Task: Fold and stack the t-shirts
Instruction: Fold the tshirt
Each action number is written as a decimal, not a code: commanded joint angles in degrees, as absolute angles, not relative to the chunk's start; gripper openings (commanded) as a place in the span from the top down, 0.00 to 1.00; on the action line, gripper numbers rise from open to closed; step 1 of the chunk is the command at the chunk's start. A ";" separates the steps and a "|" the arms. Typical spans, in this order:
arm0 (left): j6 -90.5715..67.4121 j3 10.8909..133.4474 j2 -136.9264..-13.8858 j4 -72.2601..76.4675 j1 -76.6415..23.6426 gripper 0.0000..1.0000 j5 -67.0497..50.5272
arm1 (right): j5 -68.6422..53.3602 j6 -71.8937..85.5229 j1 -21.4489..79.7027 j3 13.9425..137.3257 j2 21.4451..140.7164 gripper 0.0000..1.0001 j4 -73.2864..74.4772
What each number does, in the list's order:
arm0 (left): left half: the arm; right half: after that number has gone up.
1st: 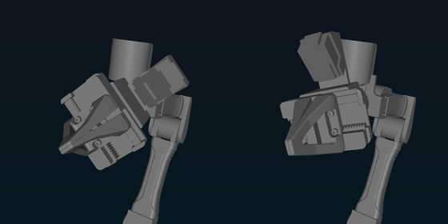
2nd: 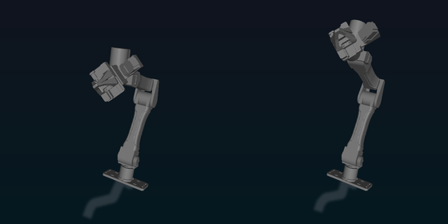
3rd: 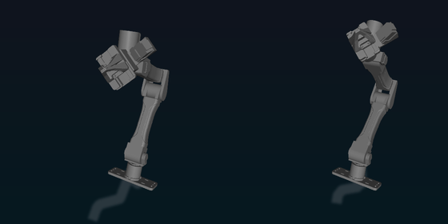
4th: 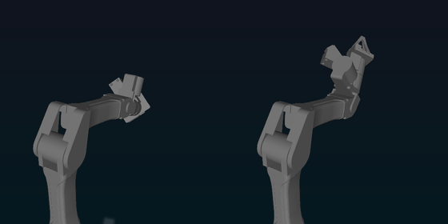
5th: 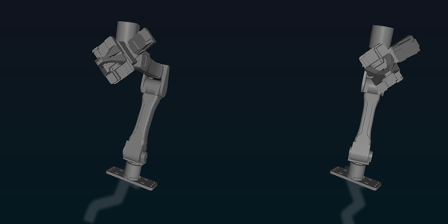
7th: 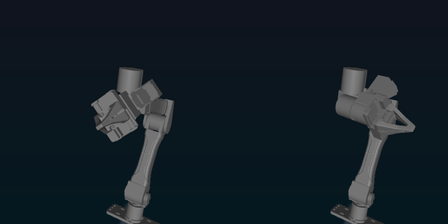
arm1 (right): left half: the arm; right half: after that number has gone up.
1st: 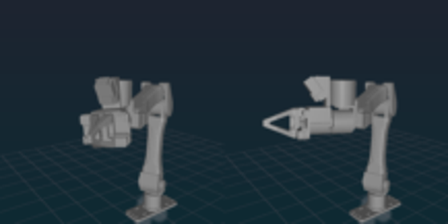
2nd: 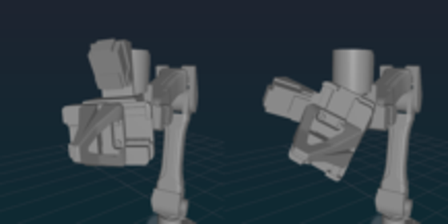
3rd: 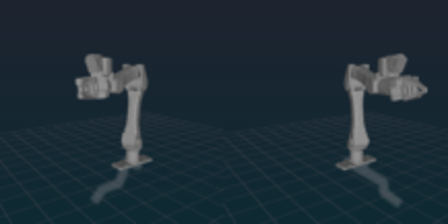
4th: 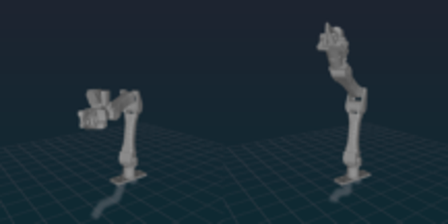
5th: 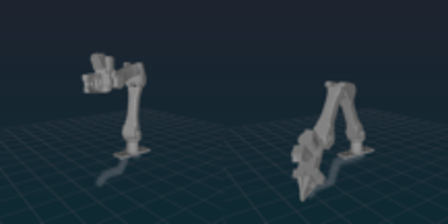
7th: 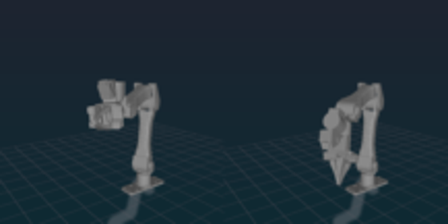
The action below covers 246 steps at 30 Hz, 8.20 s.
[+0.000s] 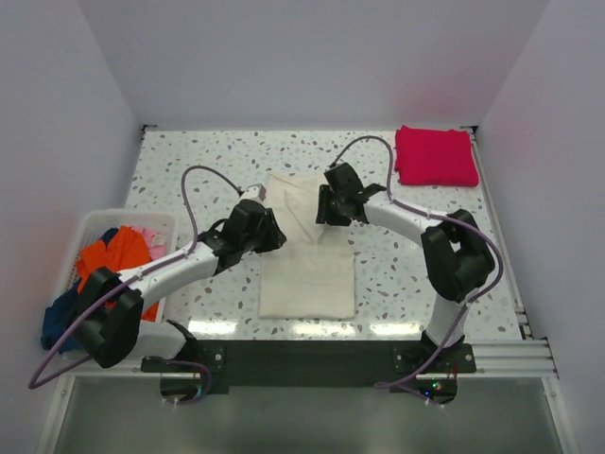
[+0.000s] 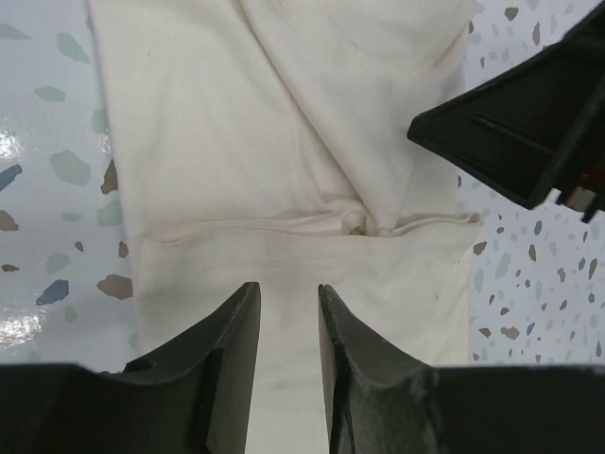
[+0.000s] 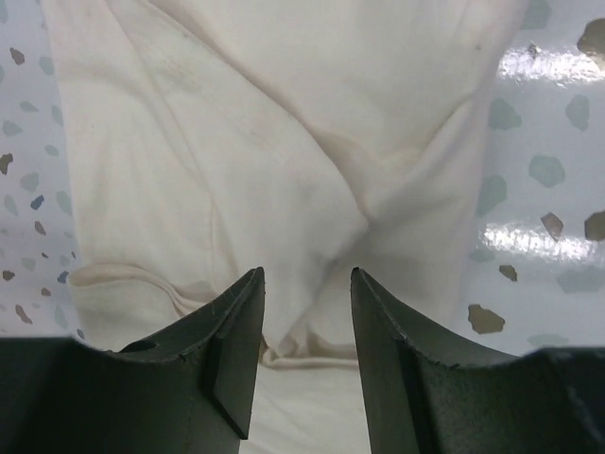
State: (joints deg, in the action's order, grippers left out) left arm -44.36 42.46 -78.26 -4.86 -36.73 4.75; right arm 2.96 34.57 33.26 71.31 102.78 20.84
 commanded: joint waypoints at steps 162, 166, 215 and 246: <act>-29.71 80.60 -113.55 -21.53 -24.17 1.00 21.97 | 5.90 20.38 22.06 106.20 122.97 0.51 23.82; -29.71 80.51 -113.29 -21.71 -24.08 1.00 21.45 | 2.92 23.02 20.74 99.68 120.15 0.54 22.25; -12.83 106.87 -137.28 6.59 -29.97 0.70 -6.50 | -15.03 39.11 16.88 81.48 125.51 0.82 5.45; -15.65 108.90 -140.54 5.71 -29.27 0.64 -10.81 | -15.82 39.73 16.52 80.86 126.03 0.84 4.83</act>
State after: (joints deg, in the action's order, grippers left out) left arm -14.55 108.51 -141.64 3.57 -29.63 -9.52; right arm -17.50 40.12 16.53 82.21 124.42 2.35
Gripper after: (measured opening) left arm 0.367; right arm 0.160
